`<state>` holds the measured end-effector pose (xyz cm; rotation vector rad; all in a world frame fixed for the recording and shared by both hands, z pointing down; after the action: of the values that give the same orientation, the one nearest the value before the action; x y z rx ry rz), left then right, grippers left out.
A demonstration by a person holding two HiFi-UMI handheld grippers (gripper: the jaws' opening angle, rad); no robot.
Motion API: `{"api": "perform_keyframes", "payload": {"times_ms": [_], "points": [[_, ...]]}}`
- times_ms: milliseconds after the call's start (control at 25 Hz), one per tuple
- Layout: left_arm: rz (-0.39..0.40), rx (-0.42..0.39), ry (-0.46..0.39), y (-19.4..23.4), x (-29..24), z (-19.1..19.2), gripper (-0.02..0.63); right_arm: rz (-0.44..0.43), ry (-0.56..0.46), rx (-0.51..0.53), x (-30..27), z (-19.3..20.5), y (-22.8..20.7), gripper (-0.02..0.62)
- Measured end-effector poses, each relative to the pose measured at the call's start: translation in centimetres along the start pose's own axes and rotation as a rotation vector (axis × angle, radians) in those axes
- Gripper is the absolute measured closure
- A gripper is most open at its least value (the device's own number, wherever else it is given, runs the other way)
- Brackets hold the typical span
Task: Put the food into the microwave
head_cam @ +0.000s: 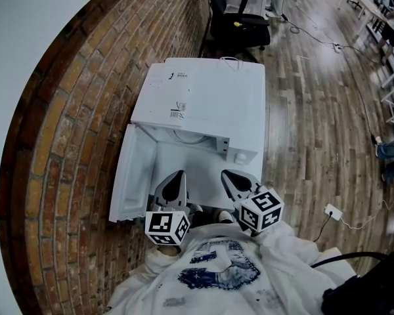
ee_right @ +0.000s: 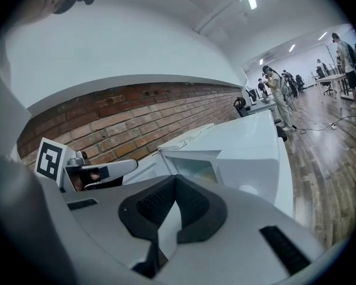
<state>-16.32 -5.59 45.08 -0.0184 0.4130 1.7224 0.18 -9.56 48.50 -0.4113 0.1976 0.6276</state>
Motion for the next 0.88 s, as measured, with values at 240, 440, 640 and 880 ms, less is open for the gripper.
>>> {"api": "perform_keyframes", "payload": {"times_ms": [240, 440, 640, 880], "points": [[-0.012, 0.014, 0.012, 0.09, -0.07, 0.49, 0.600, -0.008, 0.004, 0.026, 0.16, -0.02, 0.11, 0.581], [-0.018, -0.006, 0.007, -0.34, -0.13, 0.33, 0.600, -0.013, 0.004, 0.021, 0.30, -0.02, -0.07, 0.581], [-0.018, 0.013, 0.019, -0.42, -0.35, 0.57, 0.600, -0.012, 0.002, 0.018, 0.47, -0.11, -0.26, 0.581], [-0.024, -0.005, 0.022, -0.66, -0.51, 0.65, 0.600, -0.011, 0.002, 0.015, 0.48, -0.10, -0.60, 0.581]]}}
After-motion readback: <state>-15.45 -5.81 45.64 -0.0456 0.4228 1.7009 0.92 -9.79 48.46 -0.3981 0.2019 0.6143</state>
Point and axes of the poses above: the fingertips, and each gripper's own axes: x backward along the fingers, y to its left, z out of its underside, the point moved 5 cm from there along x, backward along the fingers, and after that the axes turned 6 degrees about x, right-handed, at the moved point
